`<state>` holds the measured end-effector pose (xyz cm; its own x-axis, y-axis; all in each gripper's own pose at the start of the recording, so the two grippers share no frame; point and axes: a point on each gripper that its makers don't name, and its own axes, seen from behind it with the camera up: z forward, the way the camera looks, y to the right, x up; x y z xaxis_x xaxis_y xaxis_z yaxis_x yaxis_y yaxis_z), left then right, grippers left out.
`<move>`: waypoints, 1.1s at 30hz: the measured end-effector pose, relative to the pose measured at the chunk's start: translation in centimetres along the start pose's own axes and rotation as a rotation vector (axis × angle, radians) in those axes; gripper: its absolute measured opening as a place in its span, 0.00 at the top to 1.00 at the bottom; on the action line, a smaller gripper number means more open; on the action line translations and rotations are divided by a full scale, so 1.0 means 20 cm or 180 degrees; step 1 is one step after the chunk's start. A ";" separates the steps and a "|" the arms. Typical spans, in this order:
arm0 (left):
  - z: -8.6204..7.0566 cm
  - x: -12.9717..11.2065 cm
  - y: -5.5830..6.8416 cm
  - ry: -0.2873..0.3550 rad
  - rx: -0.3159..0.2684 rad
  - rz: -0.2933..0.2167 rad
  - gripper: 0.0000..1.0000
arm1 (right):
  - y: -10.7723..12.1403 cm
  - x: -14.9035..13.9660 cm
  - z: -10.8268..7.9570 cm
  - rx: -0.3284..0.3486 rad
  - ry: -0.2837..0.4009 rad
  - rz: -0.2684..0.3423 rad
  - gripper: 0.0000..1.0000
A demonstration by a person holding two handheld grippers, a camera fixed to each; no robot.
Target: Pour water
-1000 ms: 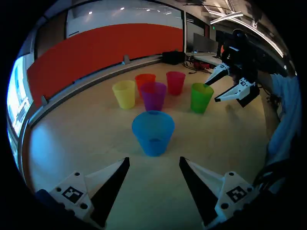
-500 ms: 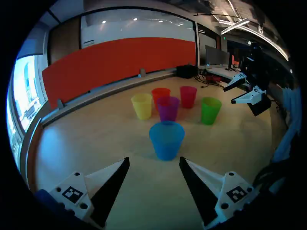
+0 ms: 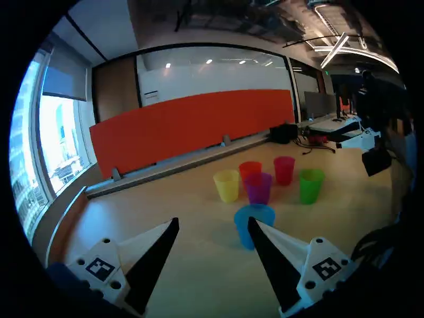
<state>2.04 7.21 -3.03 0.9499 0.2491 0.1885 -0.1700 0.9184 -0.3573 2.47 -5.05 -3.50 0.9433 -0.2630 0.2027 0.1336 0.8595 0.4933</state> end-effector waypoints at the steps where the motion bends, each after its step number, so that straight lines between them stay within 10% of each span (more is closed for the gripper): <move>1: -0.01 0.02 -0.01 0.0047 0.0039 -0.0035 0.04 | 0.02 0.02 0.00 -0.0063 0.0059 0.0022 0.00; 33: -0.10 0.34 -0.24 0.0898 0.0786 -0.0456 0.04 | 0.34 0.34 -0.16 -0.1530 0.1164 0.0571 0.00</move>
<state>9.90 3.91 -1.96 0.9974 0.0506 -0.0505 -0.0559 0.9925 -0.1084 10.79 0.46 -1.46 0.9952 -0.0026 -0.0974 0.0052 0.9997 0.0259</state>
